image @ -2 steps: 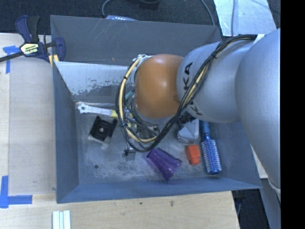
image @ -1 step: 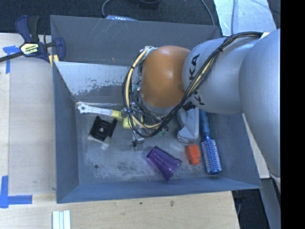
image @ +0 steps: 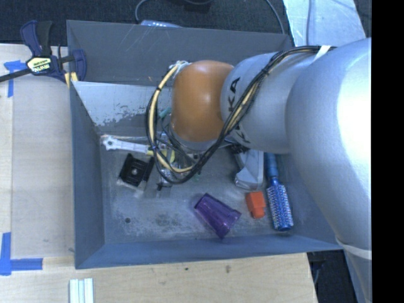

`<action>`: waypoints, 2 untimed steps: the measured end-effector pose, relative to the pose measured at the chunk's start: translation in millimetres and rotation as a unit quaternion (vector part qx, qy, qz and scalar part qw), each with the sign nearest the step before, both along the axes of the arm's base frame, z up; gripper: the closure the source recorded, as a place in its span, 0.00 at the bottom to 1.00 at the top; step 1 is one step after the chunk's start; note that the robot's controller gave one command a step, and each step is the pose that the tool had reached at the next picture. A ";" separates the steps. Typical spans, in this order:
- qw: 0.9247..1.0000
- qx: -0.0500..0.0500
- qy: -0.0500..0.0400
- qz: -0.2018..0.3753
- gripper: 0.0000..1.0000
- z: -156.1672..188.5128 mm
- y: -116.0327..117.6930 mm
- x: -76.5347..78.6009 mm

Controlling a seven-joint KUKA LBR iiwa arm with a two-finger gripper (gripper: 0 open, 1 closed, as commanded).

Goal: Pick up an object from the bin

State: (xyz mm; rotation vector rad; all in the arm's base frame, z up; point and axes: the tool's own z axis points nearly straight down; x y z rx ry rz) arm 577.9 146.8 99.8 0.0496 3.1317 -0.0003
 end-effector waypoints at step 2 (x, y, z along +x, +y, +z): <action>0.999 0.001 -0.004 0.038 1.00 -27.3 29.5 31.5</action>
Offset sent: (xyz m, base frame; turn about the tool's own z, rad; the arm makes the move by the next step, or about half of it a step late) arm 0.0289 0.0298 -0.0298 -0.0773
